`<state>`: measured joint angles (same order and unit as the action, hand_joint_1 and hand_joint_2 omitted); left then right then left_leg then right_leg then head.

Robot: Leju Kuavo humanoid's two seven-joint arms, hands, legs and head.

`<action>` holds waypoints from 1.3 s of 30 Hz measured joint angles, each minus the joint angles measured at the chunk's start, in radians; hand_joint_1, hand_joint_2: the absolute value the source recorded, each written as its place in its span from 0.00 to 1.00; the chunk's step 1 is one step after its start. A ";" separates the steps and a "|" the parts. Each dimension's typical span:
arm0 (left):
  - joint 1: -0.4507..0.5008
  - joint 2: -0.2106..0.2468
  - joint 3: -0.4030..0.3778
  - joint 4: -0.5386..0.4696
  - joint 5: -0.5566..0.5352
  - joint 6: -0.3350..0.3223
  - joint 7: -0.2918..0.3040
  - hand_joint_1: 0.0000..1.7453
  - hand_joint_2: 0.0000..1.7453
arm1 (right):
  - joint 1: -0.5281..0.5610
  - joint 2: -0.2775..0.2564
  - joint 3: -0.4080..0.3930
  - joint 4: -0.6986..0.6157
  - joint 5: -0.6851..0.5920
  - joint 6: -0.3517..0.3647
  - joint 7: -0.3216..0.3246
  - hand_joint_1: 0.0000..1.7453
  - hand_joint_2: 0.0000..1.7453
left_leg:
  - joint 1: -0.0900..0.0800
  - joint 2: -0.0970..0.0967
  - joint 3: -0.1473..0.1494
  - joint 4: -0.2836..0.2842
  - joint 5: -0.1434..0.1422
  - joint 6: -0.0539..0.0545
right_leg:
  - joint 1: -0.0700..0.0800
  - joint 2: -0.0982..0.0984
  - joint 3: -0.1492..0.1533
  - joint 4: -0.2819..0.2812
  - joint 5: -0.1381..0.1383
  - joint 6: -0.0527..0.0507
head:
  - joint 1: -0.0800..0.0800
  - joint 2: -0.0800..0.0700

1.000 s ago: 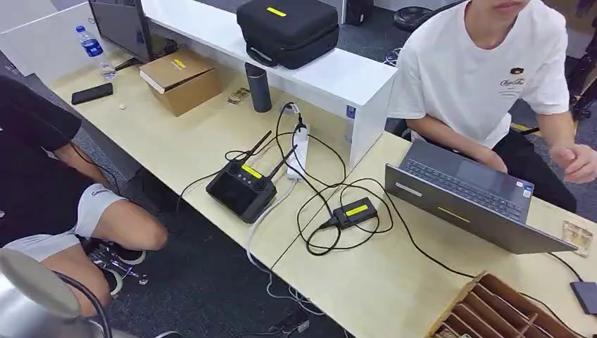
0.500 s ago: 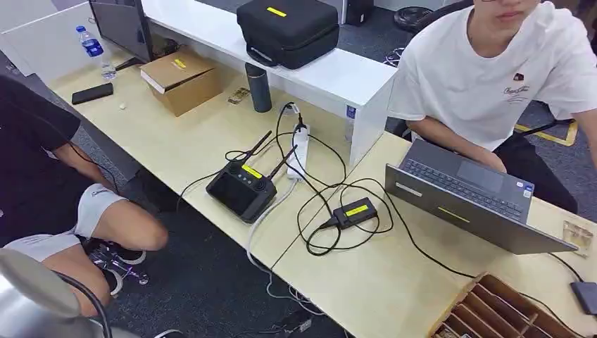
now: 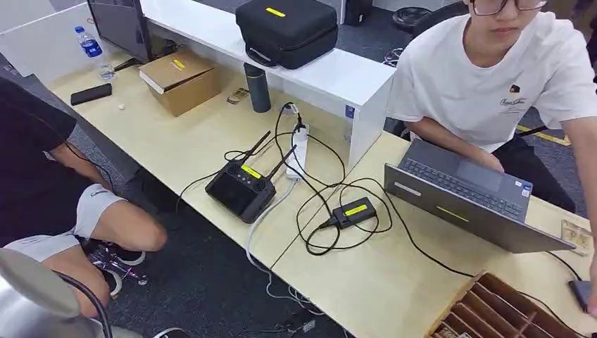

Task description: Pass the card to the sensor for recognition and then transmit it.

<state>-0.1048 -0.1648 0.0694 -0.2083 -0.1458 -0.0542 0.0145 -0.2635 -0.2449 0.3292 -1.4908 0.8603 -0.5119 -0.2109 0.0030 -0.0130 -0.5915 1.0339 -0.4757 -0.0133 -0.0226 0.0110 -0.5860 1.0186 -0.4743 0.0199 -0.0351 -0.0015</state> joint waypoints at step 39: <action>-0.061 -0.024 -0.086 0.000 -0.089 -0.035 0.031 0.00 1.00 | -0.724 0.154 0.045 0.798 0.237 -0.141 0.110 0.00 1.00 | 0.000 -0.003 -0.001 0.000 0.003 0.000 | 0.000 -0.002 -0.001 0.001 0.002 -0.001 | 0.000 0.000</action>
<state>-0.1658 -0.1892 -0.0164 -0.2083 -0.2346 -0.0897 0.0457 -0.9877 -0.0908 0.3746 -0.6924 1.0975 -0.6527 -0.1011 0.0032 -0.0156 -0.5921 1.0341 -0.4724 -0.0137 -0.0224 0.0093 -0.5866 1.0194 -0.4722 0.0192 -0.0351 -0.0015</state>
